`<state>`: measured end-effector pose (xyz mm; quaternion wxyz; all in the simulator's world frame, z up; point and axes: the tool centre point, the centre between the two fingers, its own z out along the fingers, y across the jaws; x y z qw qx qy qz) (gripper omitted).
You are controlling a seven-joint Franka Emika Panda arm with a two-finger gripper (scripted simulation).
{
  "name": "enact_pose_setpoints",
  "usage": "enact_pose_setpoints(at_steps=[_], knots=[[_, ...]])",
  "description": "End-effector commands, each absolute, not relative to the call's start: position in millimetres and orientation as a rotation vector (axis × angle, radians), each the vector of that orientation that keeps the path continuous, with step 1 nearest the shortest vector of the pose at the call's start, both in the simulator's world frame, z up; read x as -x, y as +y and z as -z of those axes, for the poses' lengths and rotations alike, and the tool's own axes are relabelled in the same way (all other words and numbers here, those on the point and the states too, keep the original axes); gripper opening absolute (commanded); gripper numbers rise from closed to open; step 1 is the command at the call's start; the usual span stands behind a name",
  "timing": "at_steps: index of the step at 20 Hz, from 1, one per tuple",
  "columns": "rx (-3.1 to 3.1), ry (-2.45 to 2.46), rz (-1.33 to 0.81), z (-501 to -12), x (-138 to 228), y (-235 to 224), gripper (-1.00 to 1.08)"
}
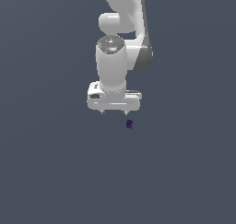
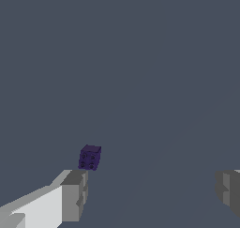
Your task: Pick up the object and move it to a goal position.
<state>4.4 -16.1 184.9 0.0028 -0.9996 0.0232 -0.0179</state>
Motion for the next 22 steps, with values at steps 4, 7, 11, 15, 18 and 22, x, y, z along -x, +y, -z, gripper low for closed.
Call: enact_pose_setpoints(at_steps=[4,7,11,15,18,22], knots=[[3.135,0.059,0.047,-182.5,-3.0,-15.3,1.0],[3.137,0.022,0.023,-177.1,0.3,-13.7,1.0],[3.137,-0.011,0.006,-175.6,2.5,-14.2,1.0],[3.137,-0.007,0.008,-175.6,2.3,-14.0,1.0],[3.137,0.008,0.008,-170.4,3.0,-10.1,1.0],[3.137,0.044,0.006,-156.2,5.5,0.3,1.0]])
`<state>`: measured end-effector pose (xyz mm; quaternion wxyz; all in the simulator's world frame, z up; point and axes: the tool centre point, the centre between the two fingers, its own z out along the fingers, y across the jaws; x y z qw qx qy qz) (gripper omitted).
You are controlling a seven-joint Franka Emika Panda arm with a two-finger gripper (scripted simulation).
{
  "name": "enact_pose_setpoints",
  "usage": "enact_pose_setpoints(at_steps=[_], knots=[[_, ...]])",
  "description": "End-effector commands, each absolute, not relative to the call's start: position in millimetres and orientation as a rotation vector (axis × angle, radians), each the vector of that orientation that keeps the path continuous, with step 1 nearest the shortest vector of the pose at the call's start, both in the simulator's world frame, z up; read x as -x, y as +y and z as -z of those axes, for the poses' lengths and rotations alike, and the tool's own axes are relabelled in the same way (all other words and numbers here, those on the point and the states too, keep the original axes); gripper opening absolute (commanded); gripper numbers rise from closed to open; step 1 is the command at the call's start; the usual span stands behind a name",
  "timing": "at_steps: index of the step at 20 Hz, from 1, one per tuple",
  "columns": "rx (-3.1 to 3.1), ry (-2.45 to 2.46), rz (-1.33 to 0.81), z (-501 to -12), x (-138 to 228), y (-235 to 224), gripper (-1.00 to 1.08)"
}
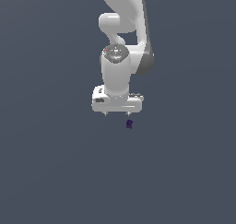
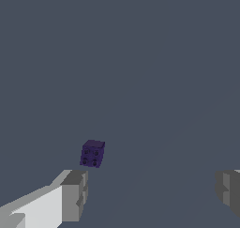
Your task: Pick up the object and move it to a goal position.
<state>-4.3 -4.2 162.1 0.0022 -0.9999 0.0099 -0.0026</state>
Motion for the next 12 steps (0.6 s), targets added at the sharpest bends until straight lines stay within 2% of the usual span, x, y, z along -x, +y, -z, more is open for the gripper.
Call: enact_pose_setpoints(at_steps=[1,12], knots=[[3.137,0.056,0.006,-151.8,6.4,3.6,1.0],[3.132,0.225,0.001,-89.9,25.5,48.9,1.0]])
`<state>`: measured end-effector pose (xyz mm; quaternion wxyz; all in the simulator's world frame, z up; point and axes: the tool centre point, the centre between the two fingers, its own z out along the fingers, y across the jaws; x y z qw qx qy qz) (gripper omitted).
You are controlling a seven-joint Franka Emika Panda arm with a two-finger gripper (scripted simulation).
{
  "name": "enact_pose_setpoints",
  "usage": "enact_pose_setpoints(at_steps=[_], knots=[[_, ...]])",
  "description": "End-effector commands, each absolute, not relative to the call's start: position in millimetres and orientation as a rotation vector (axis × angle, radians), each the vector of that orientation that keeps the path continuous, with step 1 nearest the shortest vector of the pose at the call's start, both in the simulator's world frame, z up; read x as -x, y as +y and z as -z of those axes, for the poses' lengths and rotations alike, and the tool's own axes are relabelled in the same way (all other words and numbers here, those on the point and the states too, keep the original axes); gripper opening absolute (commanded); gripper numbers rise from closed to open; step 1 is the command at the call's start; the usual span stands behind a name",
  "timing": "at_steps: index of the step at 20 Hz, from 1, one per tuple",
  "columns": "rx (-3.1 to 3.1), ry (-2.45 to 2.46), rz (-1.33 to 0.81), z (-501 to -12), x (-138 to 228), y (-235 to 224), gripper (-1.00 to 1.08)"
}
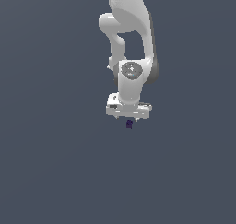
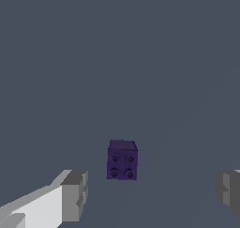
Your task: Pick up the object and move it to a goal position.
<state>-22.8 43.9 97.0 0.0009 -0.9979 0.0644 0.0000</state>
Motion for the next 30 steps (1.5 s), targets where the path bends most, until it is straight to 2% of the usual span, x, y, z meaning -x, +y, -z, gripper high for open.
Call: enact_pose_setpoints(at_steps=[1,14,28,29,30], knots=[[3.132,0.235,0.001,-86.1,27.0,51.6,1.0],[3.13,0.271,-0.001,-67.6,33.3,61.2,1.0],[3.13,0.275,0.0,-21.9,33.7,61.8,1.0],[3.13,0.275,0.0,-21.9,33.7,61.8,-1.0],[3.13,0.275,0.0,-21.9,33.7,61.8,-1.0]])
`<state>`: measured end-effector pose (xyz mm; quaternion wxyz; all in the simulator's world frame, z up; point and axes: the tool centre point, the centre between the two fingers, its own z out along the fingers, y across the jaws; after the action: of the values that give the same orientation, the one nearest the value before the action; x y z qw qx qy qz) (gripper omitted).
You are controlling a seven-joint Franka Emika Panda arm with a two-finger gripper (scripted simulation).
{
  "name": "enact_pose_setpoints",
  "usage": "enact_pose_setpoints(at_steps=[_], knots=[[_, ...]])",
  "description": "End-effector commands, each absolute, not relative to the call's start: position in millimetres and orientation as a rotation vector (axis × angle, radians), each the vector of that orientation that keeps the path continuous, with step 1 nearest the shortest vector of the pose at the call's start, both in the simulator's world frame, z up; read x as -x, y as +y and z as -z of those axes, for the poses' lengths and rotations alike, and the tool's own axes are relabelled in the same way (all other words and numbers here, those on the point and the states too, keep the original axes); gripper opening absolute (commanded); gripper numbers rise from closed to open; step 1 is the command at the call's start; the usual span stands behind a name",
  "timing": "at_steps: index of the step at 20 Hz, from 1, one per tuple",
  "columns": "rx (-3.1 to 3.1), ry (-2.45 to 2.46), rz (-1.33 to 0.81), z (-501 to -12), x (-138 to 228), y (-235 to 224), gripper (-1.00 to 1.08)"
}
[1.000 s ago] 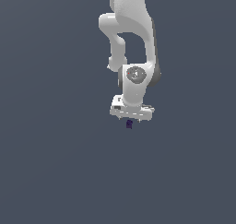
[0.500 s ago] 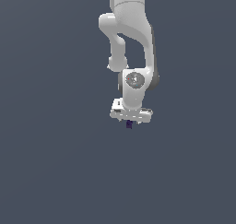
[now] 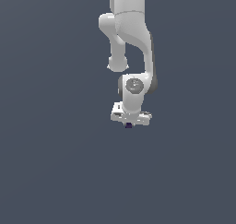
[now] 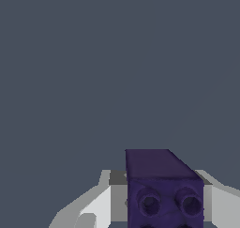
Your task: Pick up the object and move it to a goal position.
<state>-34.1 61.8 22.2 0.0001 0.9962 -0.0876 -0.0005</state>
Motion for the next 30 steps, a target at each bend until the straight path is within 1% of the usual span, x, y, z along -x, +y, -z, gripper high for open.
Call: enact_pose_setpoints(at_steps=[1,13,17,24,30], knots=[[-3.129,-0.275,0.0,-21.9,33.7,61.8,-1.0],[-3.129,-0.275,0.0,-26.8,32.5,67.2,-1.0],[-3.129,-0.275,0.0,-40.1,28.8,82.8,-1.0],[-3.129,-0.276,0.0,-75.2,17.9,123.8,-1.0],[-3.129,-0.276,0.0,-89.1,12.3,140.2,-1.0]])
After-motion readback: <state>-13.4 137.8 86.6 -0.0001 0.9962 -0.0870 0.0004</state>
